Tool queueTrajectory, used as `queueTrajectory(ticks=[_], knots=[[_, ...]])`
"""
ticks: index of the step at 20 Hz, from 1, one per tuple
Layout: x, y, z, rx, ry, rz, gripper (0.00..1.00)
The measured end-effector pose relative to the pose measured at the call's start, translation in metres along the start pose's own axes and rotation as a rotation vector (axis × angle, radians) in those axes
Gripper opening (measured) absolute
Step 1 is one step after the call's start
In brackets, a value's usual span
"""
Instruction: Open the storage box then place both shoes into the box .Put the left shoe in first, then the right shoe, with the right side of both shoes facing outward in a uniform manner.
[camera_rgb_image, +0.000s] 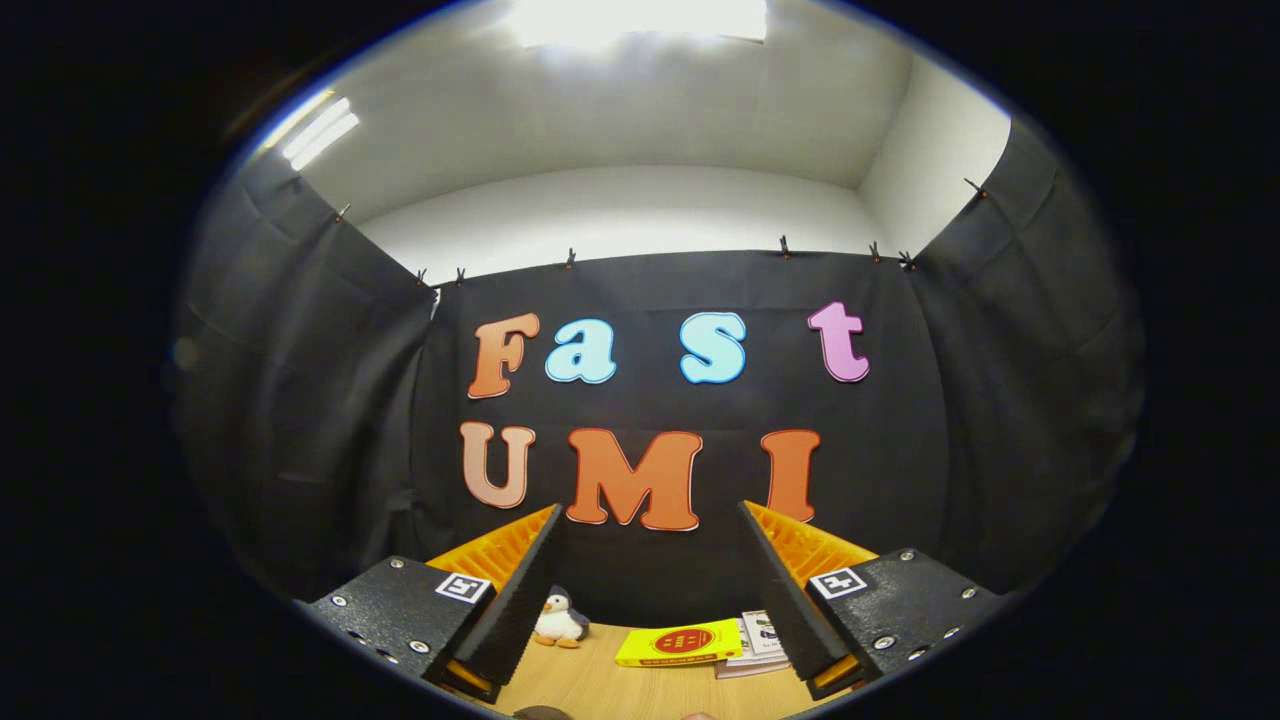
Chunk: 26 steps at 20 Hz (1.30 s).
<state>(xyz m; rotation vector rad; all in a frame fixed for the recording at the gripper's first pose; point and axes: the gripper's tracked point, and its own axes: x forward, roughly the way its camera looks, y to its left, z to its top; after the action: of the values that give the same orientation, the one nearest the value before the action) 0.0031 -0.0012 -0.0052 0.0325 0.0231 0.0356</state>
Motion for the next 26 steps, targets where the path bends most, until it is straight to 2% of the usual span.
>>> queueTrajectory(ticks=[5,8,15,20,26], knots=[[0.004,0.020,-0.024,0.075,0.069,0.066,1.00],[0.008,0.036,-0.055,0.134,0.148,0.110,1.00],[0.009,0.105,-0.153,0.377,0.464,0.295,0.98],[-0.017,0.166,-0.244,0.618,0.806,0.402,0.97],[-0.061,0.219,-0.312,0.693,1.071,0.505,0.97]])
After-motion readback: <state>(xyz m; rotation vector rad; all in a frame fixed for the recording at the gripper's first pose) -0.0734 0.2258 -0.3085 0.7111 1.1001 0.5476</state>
